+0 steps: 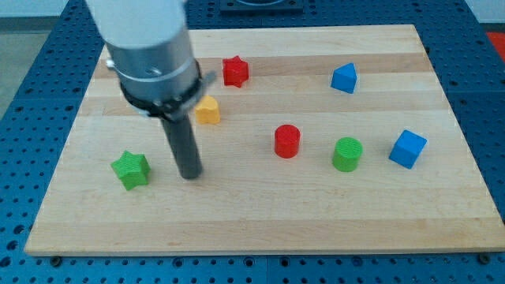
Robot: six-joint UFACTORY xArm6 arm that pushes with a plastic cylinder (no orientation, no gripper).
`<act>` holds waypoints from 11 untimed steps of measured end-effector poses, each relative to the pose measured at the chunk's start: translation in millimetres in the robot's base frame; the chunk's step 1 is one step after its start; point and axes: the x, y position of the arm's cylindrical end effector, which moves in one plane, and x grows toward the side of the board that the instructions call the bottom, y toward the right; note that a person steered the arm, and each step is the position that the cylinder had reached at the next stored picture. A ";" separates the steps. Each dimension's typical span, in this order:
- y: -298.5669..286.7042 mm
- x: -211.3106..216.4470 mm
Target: Move the green circle close to the red circle
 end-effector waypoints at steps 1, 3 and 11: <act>58.6 47.7; 158.9 46.5; 226.3 -43.0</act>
